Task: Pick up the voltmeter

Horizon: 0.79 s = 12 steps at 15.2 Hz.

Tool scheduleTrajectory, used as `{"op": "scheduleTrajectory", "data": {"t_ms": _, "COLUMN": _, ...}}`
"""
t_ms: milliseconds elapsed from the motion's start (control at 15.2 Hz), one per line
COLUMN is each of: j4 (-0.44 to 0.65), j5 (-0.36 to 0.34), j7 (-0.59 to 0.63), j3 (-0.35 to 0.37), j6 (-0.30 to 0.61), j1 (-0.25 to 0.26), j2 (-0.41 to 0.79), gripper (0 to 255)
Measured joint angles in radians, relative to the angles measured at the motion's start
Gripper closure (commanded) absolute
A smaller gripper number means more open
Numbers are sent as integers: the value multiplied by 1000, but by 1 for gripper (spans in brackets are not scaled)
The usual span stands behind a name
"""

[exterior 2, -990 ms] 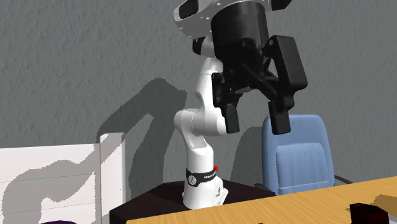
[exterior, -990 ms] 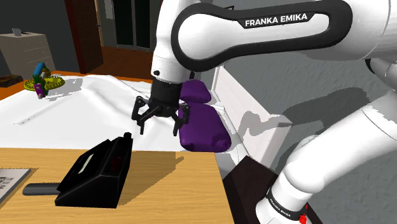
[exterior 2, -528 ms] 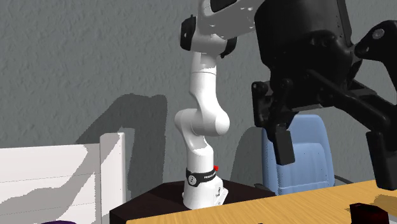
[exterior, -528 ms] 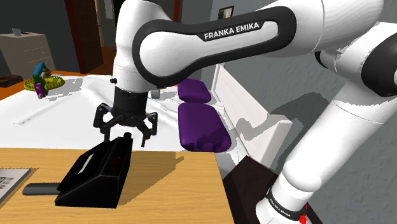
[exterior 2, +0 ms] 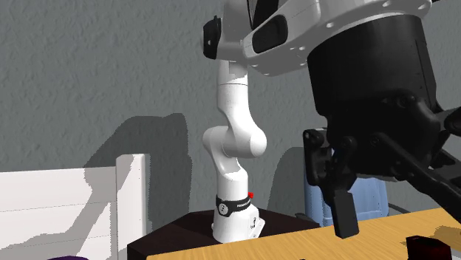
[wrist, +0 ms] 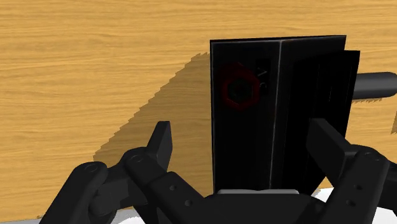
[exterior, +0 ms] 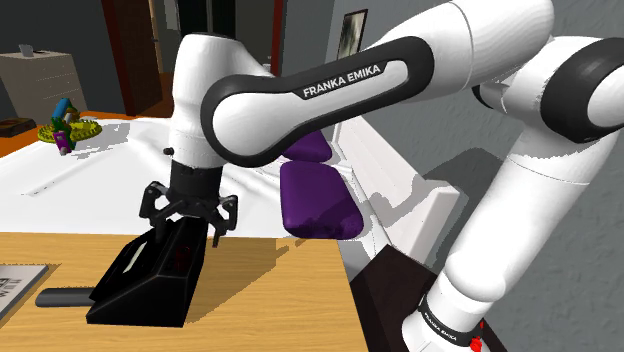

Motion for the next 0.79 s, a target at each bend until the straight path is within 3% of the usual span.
{"op": "scheduleTrajectory", "data": {"t_ms": 66, "j4": -3, "j5": -8, "j7": 4, "j3": 1, "j6": 9, "j1": 1, "j2": 9, "gripper": 0}}
{"op": "scheduleTrajectory", "data": {"t_ms": 132, "j4": -7, "j5": -10, "j7": 5, "j3": 1, "j6": 16, "j1": 2, "j2": 12, "gripper": 255}}
{"op": "scheduleTrajectory", "data": {"t_ms": 792, "j4": -10, "j5": -11, "j7": 6, "j3": 1, "j6": 22, "j1": 2, "j2": 14, "gripper": 255}}
